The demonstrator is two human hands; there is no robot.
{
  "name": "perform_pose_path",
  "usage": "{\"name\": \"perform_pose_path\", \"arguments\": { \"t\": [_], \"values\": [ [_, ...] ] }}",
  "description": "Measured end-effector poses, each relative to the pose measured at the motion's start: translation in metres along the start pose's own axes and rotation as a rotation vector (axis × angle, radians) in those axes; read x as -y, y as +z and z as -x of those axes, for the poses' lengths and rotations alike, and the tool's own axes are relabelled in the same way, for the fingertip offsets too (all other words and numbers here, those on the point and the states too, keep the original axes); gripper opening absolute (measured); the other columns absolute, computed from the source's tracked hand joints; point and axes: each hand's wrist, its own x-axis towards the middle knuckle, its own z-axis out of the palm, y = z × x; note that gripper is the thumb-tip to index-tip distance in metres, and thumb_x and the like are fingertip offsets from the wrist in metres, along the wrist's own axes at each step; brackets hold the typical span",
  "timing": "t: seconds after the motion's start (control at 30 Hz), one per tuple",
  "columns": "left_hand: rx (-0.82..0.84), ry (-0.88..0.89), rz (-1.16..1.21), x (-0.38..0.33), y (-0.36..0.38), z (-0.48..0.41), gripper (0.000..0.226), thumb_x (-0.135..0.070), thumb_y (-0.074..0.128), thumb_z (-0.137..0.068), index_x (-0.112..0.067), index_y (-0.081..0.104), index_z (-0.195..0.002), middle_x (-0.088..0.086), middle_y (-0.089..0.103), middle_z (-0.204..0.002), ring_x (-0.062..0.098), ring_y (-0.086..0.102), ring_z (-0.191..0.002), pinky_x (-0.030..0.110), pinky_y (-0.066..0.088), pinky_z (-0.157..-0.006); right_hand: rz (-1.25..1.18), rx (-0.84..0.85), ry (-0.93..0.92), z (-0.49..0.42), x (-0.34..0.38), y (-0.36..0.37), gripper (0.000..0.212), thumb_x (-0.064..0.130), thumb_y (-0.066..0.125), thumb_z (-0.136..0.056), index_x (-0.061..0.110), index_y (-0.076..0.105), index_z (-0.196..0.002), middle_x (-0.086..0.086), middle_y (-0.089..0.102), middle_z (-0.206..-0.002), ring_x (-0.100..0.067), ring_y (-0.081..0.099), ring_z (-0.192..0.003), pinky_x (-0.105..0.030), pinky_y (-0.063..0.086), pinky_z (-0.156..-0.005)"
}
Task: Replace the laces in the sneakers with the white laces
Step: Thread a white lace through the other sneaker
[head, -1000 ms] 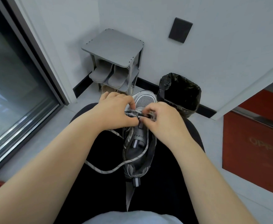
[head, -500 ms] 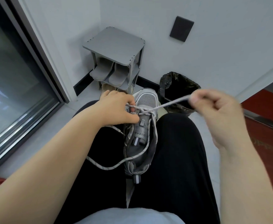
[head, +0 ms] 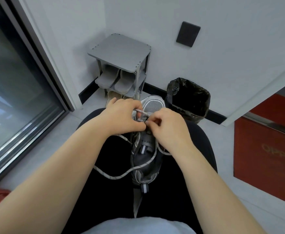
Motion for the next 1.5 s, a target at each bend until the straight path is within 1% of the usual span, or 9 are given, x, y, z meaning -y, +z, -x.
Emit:
{"name": "perform_pose_path", "arguments": {
  "t": [0.13,0.37,0.47,0.57,0.7,0.9,1.03,1.3,1.5],
  "values": [
    [-0.008,-0.024,0.007,0.001,-0.002,0.001,0.030,-0.049,0.053,-0.051,-0.026,0.052,-0.071,-0.012,0.049,-0.067,0.013,0.046,-0.073,0.034,0.033,-0.093,-0.515,-0.266,0.070,0.010,-0.012,-0.024,0.017,0.015,0.070,-0.079,0.027,0.066,-0.068,0.009,0.061,-0.071,0.000,0.052,-0.066,-0.008,0.037,-0.066],
    [0.017,-0.019,0.083,-0.001,0.000,0.001,0.030,-0.044,0.056,-0.055,-0.024,0.052,-0.077,-0.011,0.054,-0.072,0.012,0.052,-0.074,0.036,0.030,-0.101,-1.652,-0.288,0.071,0.024,-0.006,-0.060,0.029,0.009,0.051,-0.087,0.021,0.059,-0.062,0.002,0.064,-0.080,-0.016,0.067,-0.078,-0.027,0.055,-0.072],
    [0.032,-0.015,0.142,0.000,0.002,0.001,0.029,-0.042,0.060,-0.060,-0.025,0.052,-0.083,-0.016,0.055,-0.075,0.003,0.053,-0.075,0.036,0.024,-0.108,-1.139,-0.081,0.221,0.015,-0.006,-0.045,0.023,0.009,0.053,-0.082,0.027,0.052,-0.068,0.003,0.066,-0.073,-0.009,0.055,-0.051,-0.020,0.045,-0.049],
    [0.017,0.003,0.144,0.000,0.001,0.001,0.027,-0.039,0.064,-0.064,-0.025,0.053,-0.085,-0.017,0.054,-0.073,0.000,0.051,-0.073,0.029,0.033,-0.089,-0.341,0.022,0.162,0.008,-0.008,-0.022,0.012,0.021,0.058,-0.079,0.031,0.056,-0.083,0.011,0.062,-0.074,-0.003,0.049,-0.057,-0.025,0.043,-0.060],
    [-0.001,0.017,0.102,-0.002,0.000,0.003,0.028,-0.039,0.065,-0.065,-0.025,0.054,-0.087,-0.017,0.054,-0.073,0.008,0.051,-0.076,0.024,0.028,-0.078,0.010,0.087,0.072,0.003,-0.001,-0.005,0.009,0.035,0.062,-0.083,0.027,0.066,-0.083,0.006,0.058,-0.083,-0.011,0.052,-0.074,-0.027,0.037,-0.062],
    [0.028,-0.046,0.107,0.002,0.002,0.004,0.039,-0.051,0.052,-0.054,-0.030,0.055,-0.086,-0.014,0.062,-0.084,0.005,0.059,-0.084,0.040,0.024,-0.109,-0.351,-0.187,0.072,0.010,-0.005,-0.016,0.015,0.019,0.072,-0.078,0.026,0.067,-0.065,0.009,0.056,-0.071,-0.002,0.050,-0.066,-0.008,0.036,-0.061],
    [0.046,-0.058,0.149,0.000,0.001,0.004,0.025,-0.041,0.066,-0.066,-0.034,0.055,-0.086,-0.022,0.056,-0.082,0.002,0.058,-0.087,0.041,0.016,-0.114,-0.695,-0.400,0.113,0.021,-0.002,-0.057,0.012,0.027,0.069,-0.073,0.033,0.068,-0.063,0.011,0.057,-0.065,-0.004,0.045,-0.056,-0.031,0.041,-0.054],
    [0.015,-0.027,0.149,-0.001,0.002,0.006,0.020,-0.037,0.066,-0.069,-0.032,0.056,-0.087,-0.019,0.057,-0.084,-0.002,0.055,-0.083,0.038,0.023,-0.111,-0.665,-0.252,0.059,0.045,0.006,-0.064,0.011,0.040,0.064,-0.074,0.031,0.069,-0.068,0.009,0.058,-0.071,-0.017,0.051,-0.060,-0.043,0.048,-0.055],
    [-0.030,0.011,0.073,-0.002,0.004,0.010,0.020,-0.048,0.059,-0.075,-0.031,0.059,-0.085,-0.015,0.063,-0.084,-0.001,0.056,-0.081,0.028,0.032,-0.101,-0.696,-0.344,0.247,0.052,-0.029,-0.089,0.033,0.038,0.052,-0.090,0.027,0.072,-0.066,0.007,0.071,-0.072,-0.004,0.062,-0.064,-0.015,0.051,-0.066]
  ]
}}
